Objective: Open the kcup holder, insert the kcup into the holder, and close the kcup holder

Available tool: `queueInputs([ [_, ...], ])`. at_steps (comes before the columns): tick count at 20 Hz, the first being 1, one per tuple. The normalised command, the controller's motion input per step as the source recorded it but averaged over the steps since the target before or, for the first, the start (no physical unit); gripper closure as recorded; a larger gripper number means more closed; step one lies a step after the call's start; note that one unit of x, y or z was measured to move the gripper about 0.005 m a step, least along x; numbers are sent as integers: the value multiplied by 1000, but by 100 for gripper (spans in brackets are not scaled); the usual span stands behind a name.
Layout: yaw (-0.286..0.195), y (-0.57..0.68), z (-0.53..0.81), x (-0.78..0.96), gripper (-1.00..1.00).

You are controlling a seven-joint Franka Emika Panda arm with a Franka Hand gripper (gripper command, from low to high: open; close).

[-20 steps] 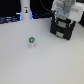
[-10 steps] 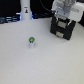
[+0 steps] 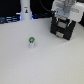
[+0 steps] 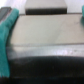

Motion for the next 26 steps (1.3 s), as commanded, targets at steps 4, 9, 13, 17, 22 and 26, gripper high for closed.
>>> queueInputs([
  [4, -47, -187, 304, 920, 100],
  [9, -51, -252, 253, 954, 100],
  [13, -52, -277, 289, 966, 100],
  [17, -52, -282, 278, 969, 100],
  [22, -53, -285, 244, 972, 100],
  [26, -58, -299, 231, 951, 100],
])
